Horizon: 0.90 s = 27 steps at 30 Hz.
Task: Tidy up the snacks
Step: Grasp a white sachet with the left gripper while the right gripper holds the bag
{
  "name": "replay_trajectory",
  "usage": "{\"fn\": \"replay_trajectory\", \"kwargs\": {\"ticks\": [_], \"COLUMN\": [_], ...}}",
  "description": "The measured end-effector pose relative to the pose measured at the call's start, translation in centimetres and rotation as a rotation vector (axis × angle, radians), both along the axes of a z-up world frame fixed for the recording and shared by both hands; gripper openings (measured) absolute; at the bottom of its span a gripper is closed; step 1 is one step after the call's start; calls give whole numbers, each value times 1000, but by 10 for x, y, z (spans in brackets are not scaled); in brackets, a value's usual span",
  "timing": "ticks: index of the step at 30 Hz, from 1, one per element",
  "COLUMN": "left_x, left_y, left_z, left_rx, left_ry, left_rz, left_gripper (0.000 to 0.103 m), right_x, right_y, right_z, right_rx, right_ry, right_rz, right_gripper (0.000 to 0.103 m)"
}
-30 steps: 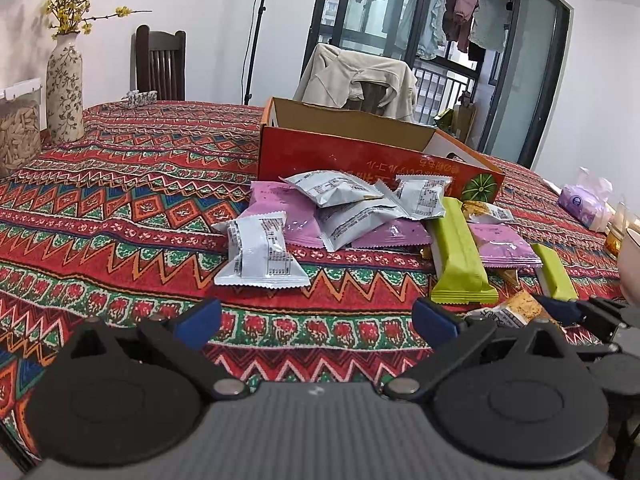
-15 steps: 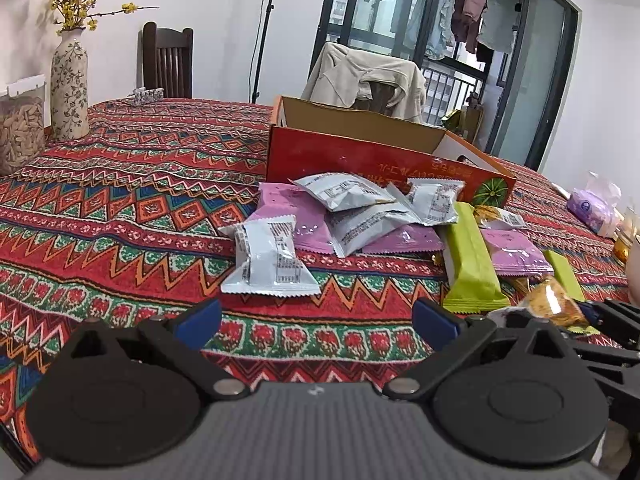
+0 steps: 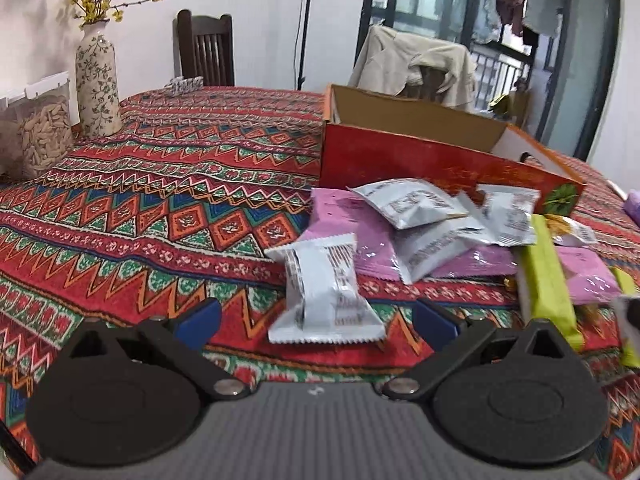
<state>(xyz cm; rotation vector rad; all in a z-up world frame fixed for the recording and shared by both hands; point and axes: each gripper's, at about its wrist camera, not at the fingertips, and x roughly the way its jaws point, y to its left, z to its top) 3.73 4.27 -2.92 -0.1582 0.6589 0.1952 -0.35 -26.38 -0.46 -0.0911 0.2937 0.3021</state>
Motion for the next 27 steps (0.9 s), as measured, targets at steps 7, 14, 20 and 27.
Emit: {"fn": "replay_trajectory", "kwargs": {"ticks": [7,14,20,27], "left_x": [25,25,19,12], "left_y": [0,-1,-2,2], "left_z": [-2,-2,-1,1], "left_rx": [38,26,16,-23], "left_ry": [45,40,17,-6], "left_rz": [41,62,58,50], "left_gripper": [101,78,52,42], "right_x": [7,9,9,5], "right_y": [-8,-8,-6,-4], "right_z": [-4,-7,-8,-5], "right_rx": [11,15,14,10], "right_ry": [12,21,24,13], "right_rz": [-26,-25,-19,-19], "right_gripper": [46,46,47,47]}}
